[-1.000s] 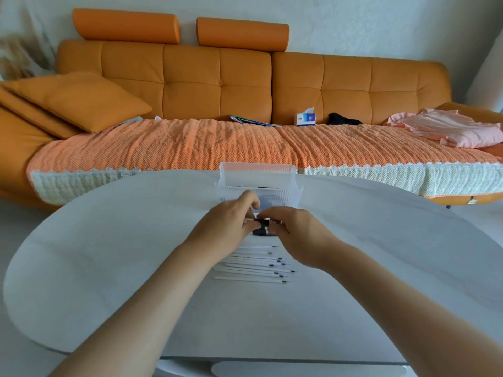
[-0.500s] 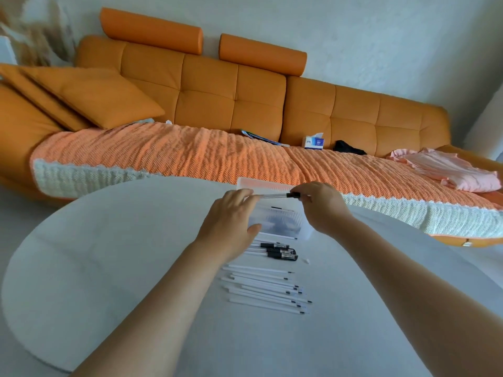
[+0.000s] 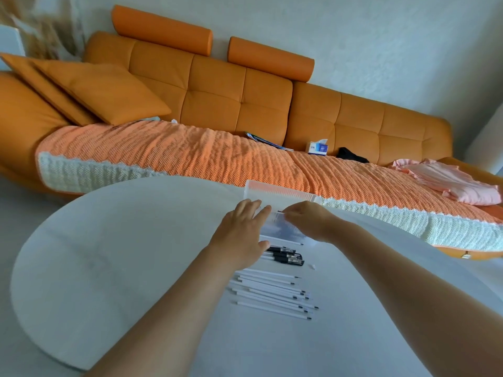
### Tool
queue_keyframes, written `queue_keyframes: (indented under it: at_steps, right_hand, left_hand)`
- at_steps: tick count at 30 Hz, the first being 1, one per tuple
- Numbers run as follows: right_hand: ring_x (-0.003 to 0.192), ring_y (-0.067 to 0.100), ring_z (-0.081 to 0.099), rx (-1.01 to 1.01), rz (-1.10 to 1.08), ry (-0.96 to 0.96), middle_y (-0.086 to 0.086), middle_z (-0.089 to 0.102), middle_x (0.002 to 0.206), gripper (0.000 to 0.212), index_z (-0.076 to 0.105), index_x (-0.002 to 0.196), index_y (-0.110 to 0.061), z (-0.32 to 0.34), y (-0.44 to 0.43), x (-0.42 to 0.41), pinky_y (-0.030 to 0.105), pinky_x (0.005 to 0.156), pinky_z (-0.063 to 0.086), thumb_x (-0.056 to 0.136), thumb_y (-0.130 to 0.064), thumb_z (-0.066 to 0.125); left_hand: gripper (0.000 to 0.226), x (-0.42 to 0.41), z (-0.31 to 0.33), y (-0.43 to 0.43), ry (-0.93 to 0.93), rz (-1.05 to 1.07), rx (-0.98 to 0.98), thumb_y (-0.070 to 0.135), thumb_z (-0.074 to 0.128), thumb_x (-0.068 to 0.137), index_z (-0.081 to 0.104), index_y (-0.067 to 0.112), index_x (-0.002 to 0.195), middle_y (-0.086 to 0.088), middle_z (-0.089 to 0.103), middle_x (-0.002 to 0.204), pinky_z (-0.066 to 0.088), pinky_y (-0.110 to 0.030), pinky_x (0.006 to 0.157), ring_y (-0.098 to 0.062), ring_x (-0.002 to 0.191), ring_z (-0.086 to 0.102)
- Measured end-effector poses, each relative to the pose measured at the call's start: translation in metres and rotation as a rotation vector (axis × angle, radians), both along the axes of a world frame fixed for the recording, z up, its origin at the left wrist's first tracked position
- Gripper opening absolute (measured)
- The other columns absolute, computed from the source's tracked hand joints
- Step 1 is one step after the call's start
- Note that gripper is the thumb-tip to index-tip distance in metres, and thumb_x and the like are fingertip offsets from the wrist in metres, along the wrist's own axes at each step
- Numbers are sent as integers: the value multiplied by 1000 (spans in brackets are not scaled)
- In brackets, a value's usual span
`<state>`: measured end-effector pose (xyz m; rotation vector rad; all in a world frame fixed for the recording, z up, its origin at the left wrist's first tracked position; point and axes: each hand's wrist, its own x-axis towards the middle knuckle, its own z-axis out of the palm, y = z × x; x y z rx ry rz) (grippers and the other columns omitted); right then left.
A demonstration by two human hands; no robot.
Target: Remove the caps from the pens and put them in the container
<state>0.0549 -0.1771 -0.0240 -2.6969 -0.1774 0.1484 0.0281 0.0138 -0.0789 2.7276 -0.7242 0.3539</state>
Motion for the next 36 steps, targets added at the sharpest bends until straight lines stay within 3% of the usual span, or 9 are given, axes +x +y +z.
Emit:
queue_keyframes:
  at_steps: [1, 4, 8, 11, 15, 20, 24, 30, 36]
  right_hand:
    - [90, 14, 60, -31, 19, 0, -7, 65, 99, 26, 70, 100, -22, 0, -1, -4, 26, 78, 44, 100, -30, 45]
    - [112, 12, 55, -81, 49, -97, -10, 57, 121, 32, 63, 127, -22, 2, -7, -14, 23, 91, 39, 99, -28, 49]
    - [117, 14, 53, -96, 101, -436, -9, 62, 123, 28, 68, 117, -27, -1, -21, -26, 32, 102, 42, 95, -17, 54]
    - [106, 15, 55, -154, 129, -580, -8, 65, 115, 28, 70, 113, -28, -9, -30, -43, 35, 94, 47, 92, -14, 59]
    - [91, 5, 58, -157, 34, -429, -18, 64, 107, 28, 69, 113, -36, -24, -41, -72, 22, 80, 46, 95, -22, 54]
    - [103, 11, 59, -242, -95, -213, -15, 63, 114, 25, 65, 119, -36, -47, -59, -85, 26, 83, 47, 98, -34, 51]
    - [101, 13, 60, -263, -111, -197, -14, 61, 111, 25, 68, 113, -36, -57, -62, -83, 27, 77, 46, 96, -45, 52]
    - [95, 11, 59, -206, -94, -199, -15, 62, 101, 20, 73, 95, -37, -57, -59, -79, 25, 68, 39, 95, -31, 55]
    - [93, 11, 62, -203, -43, -222, -16, 67, 102, 17, 68, 101, -35, -54, -61, -85, 28, 77, 52, 96, -34, 52]
  left_hand:
    - [73, 0, 0, 0, -1, 2, -2, 45, 49, 96, 10, 23, 154, -1, 9, 161, 18, -41, 117, -21, 148, 2]
    - [70, -2, 1, -3, -48, 5, -18, 44, 49, 96, 15, 23, 153, -1, 13, 160, 18, -40, 117, -21, 147, 7]
    - [56, -9, 6, -10, -196, -44, -93, 38, 55, 93, 36, 24, 145, 3, 38, 143, 31, -34, 105, -19, 131, 31]
    - [40, -16, 7, -14, -239, -88, -143, 31, 60, 91, 51, 24, 130, 4, 51, 121, 40, -33, 92, -20, 113, 44]
    - [24, -27, 10, -21, -118, -128, -177, 30, 56, 94, 55, 26, 117, 11, 58, 108, 45, -29, 81, -12, 103, 51]
    - [10, -39, 2, -28, 7, -114, -115, 32, 55, 92, 63, 31, 98, 16, 62, 95, 41, -25, 68, -8, 88, 57]
    - [13, -40, -2, -28, 81, -93, -36, 35, 55, 90, 66, 34, 97, 18, 63, 97, 47, -26, 74, -9, 89, 58]
    - [14, -41, -3, -30, 106, -74, 23, 40, 61, 90, 70, 35, 99, 17, 57, 90, 42, -26, 73, -8, 88, 54]
    - [8, -40, -5, -35, 73, -72, 35, 35, 63, 89, 70, 33, 92, 16, 58, 89, 42, -26, 72, -8, 89, 54]
